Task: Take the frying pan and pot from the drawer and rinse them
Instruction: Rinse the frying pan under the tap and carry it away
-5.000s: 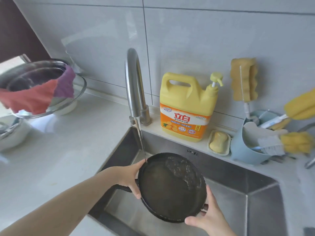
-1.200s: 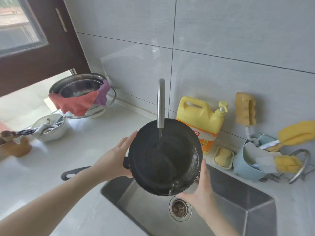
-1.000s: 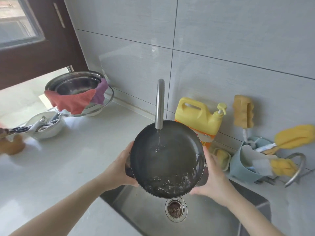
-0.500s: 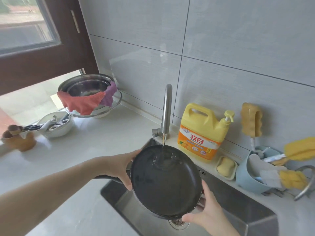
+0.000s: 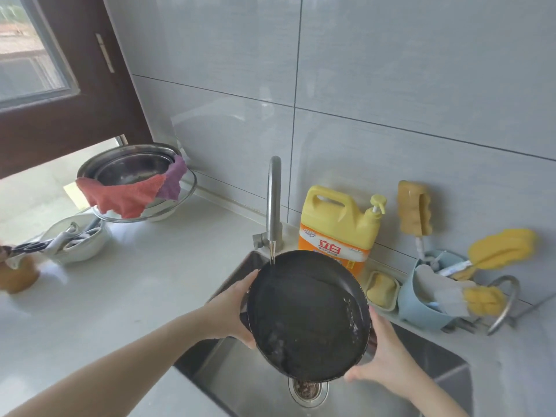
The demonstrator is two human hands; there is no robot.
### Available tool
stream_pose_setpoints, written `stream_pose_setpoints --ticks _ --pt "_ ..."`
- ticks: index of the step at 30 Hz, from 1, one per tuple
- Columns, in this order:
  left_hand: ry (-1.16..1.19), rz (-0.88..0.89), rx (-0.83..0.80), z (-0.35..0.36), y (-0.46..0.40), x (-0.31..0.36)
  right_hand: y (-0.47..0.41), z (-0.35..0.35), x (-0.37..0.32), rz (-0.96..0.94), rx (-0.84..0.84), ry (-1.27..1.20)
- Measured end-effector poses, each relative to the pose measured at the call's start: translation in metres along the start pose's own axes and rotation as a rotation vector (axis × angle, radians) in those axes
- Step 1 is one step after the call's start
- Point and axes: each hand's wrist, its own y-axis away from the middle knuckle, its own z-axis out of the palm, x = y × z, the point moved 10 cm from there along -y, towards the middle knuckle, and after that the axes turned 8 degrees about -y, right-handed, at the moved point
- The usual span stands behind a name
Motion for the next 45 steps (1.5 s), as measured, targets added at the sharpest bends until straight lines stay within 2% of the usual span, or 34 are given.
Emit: stream_pose_setpoints --ticks 6,13,17,23,27,29,34,39,42,45 --pt "0.05 0.073 0.066 0.024 -0.011 0.02 0.031 -0.034 0.009 -0.03 0.094 0.004" --pt "-0.046 0.2 0.292 0.011 -0.012 0.069 0.044 -0.074 0.002 -0.092 0.33 0.14" --pt "-0.171 0.328 0.497 -0.001 0.001 0.099 0.05 -0.092 -0.007 -0.139 0.475 0.251" --pt "-0.4 0.572 0.966 -0.028 0.034 0.134 0.072 -0.117 -0.036 -0.309 0.781 0.448" --pt "-0.493 0.684 1.123 -0.043 0.055 0.152 0.088 -0.126 -0.077 -0.524 0.926 0.529" --pt "-0.516 0.695 1.17 -0.05 0.061 0.156 0.092 -0.131 -0.09 -0.567 0.979 0.507" --pt "-0.528 0.743 1.189 -0.059 0.072 0.162 0.095 -0.136 -0.104 -0.597 1.013 0.481" --pt "-0.518 0.676 1.158 -0.054 0.071 0.152 0.091 -0.123 -0.109 -0.605 0.923 0.458" --pt "-0.411 0.57 1.038 -0.047 0.058 0.131 0.074 -0.111 -0.082 -0.499 0.758 0.391" --pt "-0.272 0.387 0.819 -0.035 0.038 0.098 0.066 -0.095 -0.063 -0.412 0.633 0.381"
